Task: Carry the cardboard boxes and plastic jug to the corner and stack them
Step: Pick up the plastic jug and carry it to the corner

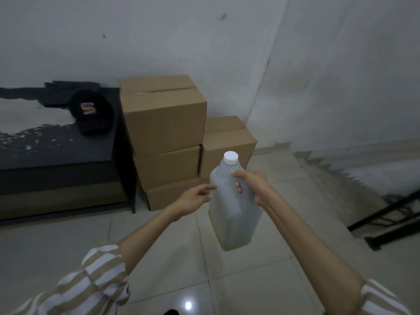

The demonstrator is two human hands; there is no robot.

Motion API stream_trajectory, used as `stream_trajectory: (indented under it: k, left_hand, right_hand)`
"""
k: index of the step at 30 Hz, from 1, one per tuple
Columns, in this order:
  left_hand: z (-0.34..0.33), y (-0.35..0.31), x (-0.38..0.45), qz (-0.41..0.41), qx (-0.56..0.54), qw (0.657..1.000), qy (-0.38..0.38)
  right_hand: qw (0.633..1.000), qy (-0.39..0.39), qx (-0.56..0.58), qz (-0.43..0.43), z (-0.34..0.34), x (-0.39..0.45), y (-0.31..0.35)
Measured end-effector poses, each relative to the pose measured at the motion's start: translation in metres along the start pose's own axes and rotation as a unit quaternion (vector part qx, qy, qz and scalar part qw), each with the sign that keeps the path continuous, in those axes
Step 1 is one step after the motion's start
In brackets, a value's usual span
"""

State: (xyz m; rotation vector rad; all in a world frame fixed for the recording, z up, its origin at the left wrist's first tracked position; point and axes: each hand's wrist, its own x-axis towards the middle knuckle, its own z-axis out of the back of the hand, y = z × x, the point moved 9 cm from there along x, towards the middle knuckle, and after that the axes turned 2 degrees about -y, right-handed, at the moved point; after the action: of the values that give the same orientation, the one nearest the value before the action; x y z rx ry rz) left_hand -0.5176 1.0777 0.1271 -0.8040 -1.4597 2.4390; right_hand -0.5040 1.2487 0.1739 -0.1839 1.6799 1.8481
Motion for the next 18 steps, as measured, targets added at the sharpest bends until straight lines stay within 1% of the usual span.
stream_trajectory:
  k: [5, 13, 18]
  left_hand:
    - [-0.040, -0.048, 0.075, -0.016, 0.010, 1.000, 0.025]
    - [-0.081, -0.109, 0.231, -0.021, 0.017, 0.999, 0.030]
    - [-0.110, -0.143, 0.302, -0.018, 0.034, 0.998, 0.051]
  right_hand:
    - [0.999, -0.039, 0.028, -0.009, 0.073, 0.062, 0.015]
    - [0.997, -0.052, 0.043, -0.030, 0.161, 0.169, 0.047]
    - [0.997, -0.051, 0.053, -0.034, 0.202, 0.233, 0.071]
